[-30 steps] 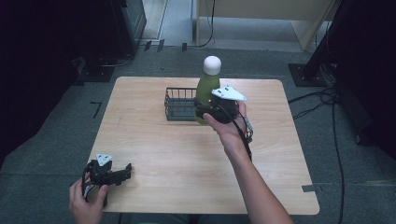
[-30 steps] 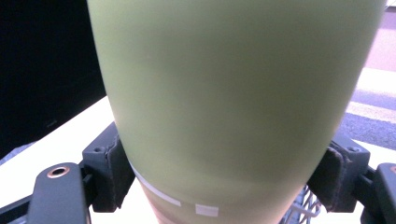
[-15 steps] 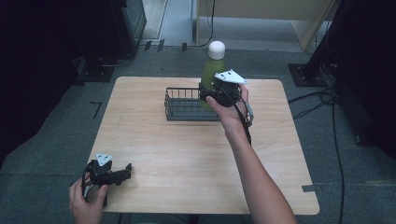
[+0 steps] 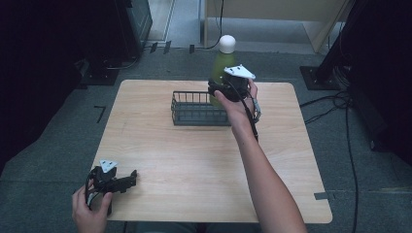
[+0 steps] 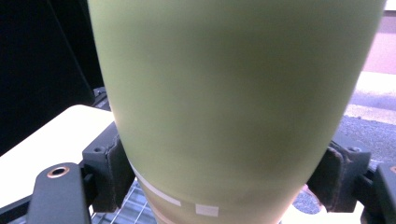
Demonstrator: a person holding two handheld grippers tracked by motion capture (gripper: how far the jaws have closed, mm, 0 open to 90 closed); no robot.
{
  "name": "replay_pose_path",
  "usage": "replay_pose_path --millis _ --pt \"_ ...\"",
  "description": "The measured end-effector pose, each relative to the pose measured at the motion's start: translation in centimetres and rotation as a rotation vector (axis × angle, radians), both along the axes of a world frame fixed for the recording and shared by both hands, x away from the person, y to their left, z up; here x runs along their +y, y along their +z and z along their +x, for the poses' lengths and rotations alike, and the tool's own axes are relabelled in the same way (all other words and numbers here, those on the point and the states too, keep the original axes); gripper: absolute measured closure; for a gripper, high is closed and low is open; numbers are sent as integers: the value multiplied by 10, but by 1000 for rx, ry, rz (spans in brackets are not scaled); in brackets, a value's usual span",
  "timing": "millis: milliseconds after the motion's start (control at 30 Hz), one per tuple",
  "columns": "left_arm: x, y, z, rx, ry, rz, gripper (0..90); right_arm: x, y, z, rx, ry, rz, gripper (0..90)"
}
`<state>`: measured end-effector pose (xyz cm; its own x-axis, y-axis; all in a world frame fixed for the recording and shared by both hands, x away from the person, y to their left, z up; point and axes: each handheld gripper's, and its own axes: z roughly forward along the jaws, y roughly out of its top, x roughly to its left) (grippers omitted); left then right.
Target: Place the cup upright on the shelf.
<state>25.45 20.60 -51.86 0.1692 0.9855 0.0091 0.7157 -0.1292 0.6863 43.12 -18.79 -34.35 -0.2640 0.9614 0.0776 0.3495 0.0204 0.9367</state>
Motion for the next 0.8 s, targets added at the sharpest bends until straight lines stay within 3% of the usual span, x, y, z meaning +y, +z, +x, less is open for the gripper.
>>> replay_pose_path --millis 200,367,600,800 --pt "0 0 0 0 1 -1 0 -1 -8 13 -7 -31 0 205" --pt "0 0 0 0 0 0 0 -1 -16 18 24 -32 15 205" --pt "0 0 0 0 0 0 0 -1 -30 21 38 -35 -2 205" --pt "0 0 0 0 0 0 0 -5 -45 24 76 -49 -8 205"
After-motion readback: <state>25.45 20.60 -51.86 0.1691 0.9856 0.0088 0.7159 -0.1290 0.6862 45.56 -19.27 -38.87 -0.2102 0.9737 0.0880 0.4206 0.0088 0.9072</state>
